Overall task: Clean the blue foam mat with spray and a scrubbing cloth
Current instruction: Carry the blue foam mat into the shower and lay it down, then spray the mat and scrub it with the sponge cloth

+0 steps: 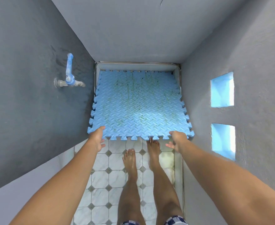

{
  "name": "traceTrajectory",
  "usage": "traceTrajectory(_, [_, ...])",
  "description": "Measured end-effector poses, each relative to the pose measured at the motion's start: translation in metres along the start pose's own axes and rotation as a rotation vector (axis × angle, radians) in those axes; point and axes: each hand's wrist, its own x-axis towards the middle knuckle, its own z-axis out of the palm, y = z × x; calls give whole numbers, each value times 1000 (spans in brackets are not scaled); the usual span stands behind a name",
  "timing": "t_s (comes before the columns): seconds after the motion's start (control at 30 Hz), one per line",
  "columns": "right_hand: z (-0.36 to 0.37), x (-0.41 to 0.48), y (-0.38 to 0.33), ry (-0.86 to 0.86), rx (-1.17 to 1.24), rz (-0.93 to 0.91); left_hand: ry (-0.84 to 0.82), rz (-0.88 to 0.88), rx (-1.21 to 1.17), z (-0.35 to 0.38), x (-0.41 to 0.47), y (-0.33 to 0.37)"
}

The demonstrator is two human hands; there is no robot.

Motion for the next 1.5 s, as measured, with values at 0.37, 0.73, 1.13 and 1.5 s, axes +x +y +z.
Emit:
traceTrajectory(0.37, [-2, -192, -123, -179, -59, -720, -221, 832, 75, 18, -238, 129])
traceTrajectory(0.73, [-45, -340, -339, 176, -433, -1573, 77, 1472, 55, 61, -412, 354])
traceTrajectory(1.13, [-29, -290, -419, 367, -819, -1627, 93, 1577, 7, 125, -439, 485])
traceTrajectory(1.5, [-55, -342, -384, -138, -417, -1452, -13, 1656, -159, 92, -461, 376])
